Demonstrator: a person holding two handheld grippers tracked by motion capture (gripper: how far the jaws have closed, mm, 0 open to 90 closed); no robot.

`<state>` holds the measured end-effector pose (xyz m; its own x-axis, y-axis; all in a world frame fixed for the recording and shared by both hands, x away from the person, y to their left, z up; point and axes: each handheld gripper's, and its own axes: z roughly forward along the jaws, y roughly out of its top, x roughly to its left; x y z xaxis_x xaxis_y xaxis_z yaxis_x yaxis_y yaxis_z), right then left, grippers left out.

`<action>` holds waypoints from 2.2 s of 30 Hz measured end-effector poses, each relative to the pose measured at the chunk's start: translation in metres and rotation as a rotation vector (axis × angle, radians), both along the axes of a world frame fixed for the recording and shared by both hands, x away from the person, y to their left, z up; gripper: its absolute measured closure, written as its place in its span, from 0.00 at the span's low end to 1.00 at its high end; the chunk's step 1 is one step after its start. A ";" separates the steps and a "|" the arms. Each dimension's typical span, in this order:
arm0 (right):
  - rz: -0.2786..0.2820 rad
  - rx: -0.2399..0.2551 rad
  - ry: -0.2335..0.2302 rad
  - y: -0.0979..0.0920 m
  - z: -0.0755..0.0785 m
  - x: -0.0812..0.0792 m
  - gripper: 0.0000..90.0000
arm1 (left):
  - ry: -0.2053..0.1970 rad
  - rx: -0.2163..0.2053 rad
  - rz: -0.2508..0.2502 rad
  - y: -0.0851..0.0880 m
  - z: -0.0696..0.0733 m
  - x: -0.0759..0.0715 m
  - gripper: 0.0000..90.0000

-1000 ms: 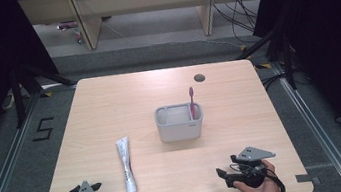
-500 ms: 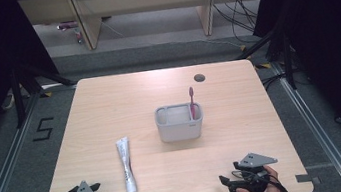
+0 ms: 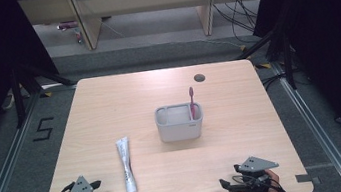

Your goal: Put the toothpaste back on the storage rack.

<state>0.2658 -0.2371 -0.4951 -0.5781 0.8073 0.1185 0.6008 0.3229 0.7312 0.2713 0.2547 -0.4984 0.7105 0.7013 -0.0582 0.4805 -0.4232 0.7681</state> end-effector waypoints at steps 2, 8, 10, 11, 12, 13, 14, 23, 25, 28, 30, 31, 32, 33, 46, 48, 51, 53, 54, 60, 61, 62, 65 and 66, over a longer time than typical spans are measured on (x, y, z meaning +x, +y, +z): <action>0.003 0.003 0.000 -0.002 -0.001 0.000 0.30 | 0.014 -0.001 0.004 0.000 0.000 0.003 0.21; -0.010 -0.003 -0.007 -0.005 0.000 -0.002 0.30 | 0.044 -0.031 0.026 -0.002 0.002 0.012 0.25; -0.012 0.001 -0.003 -0.005 -0.001 -0.003 0.30 | 0.049 -0.039 0.044 -0.005 0.004 0.016 0.26; -0.013 0.003 -0.002 -0.005 0.000 -0.003 0.30 | 0.052 -0.040 0.039 -0.006 0.005 0.019 0.27; -0.005 0.003 -0.003 -0.005 0.000 -0.003 0.30 | 0.063 -0.032 0.040 -0.007 0.007 0.021 0.27; 0.002 0.000 0.004 -0.006 0.000 -0.003 0.30 | 0.068 -0.037 0.037 -0.008 0.007 0.023 0.28; 0.002 -0.002 0.004 -0.006 0.000 -0.003 0.30 | 0.075 -0.053 0.050 -0.010 0.007 0.025 0.29; -0.025 0.011 0.013 -0.005 0.000 -0.006 0.30 | 0.171 -0.026 0.033 -0.023 0.013 0.048 0.32; -0.022 0.013 0.019 -0.006 0.000 -0.006 0.30 | 0.187 -0.022 0.035 -0.024 0.015 0.054 0.32; -0.006 -0.001 0.008 -0.006 -0.001 -0.004 0.30 | 0.203 -0.023 0.035 -0.027 0.017 0.060 0.32; -0.006 0.000 0.013 -0.006 -0.001 -0.005 0.30 | 0.227 -0.020 0.041 -0.028 0.020 0.065 0.33; -0.008 0.016 0.025 -0.004 -0.001 -0.006 0.30 | 0.221 -0.029 0.045 -0.028 0.019 0.067 0.33; 0.006 0.004 0.005 -0.004 -0.002 -0.005 0.30 | 0.250 -0.028 0.054 -0.029 0.021 0.070 0.34; 0.001 -0.001 0.003 -0.004 -0.001 -0.005 0.30 | 0.242 -0.021 0.049 -0.029 0.021 0.072 0.34; 0.011 -0.002 -0.002 -0.005 0.000 -0.006 0.31 | 0.317 0.051 0.088 -0.045 0.026 0.090 0.34; 0.006 0.001 0.000 -0.005 0.000 -0.007 0.31 | 0.325 0.072 0.084 -0.049 0.026 0.092 0.34; 0.007 -0.003 0.004 -0.005 0.000 -0.008 0.31 | 0.332 0.091 0.093 -0.054 0.026 0.095 0.34; 0.018 0.009 0.005 -0.005 0.000 -0.008 0.31 | 0.336 0.108 0.092 -0.056 0.027 0.098 0.34; 0.018 0.008 0.005 -0.005 0.000 -0.009 0.31 | 0.337 0.113 0.095 -0.056 0.027 0.099 0.34; 0.007 0.019 0.022 -0.006 0.001 -0.010 0.31 | 0.361 0.150 0.084 -0.060 0.025 0.108 0.35; 0.006 0.013 0.014 -0.006 0.001 -0.010 0.31 | 0.359 0.148 0.089 -0.061 0.025 0.109 0.36; 0.006 0.014 0.015 -0.006 0.001 -0.010 0.31 | 0.365 0.155 0.087 -0.061 0.025 0.109 0.36; 0.024 0.016 0.013 -0.006 0.000 -0.009 0.31 | 0.364 0.177 0.086 -0.063 0.025 0.112 0.37; 0.001 0.022 0.033 -0.005 0.001 -0.011 0.31 | 0.369 0.176 0.081 -0.063 0.025 0.113 0.37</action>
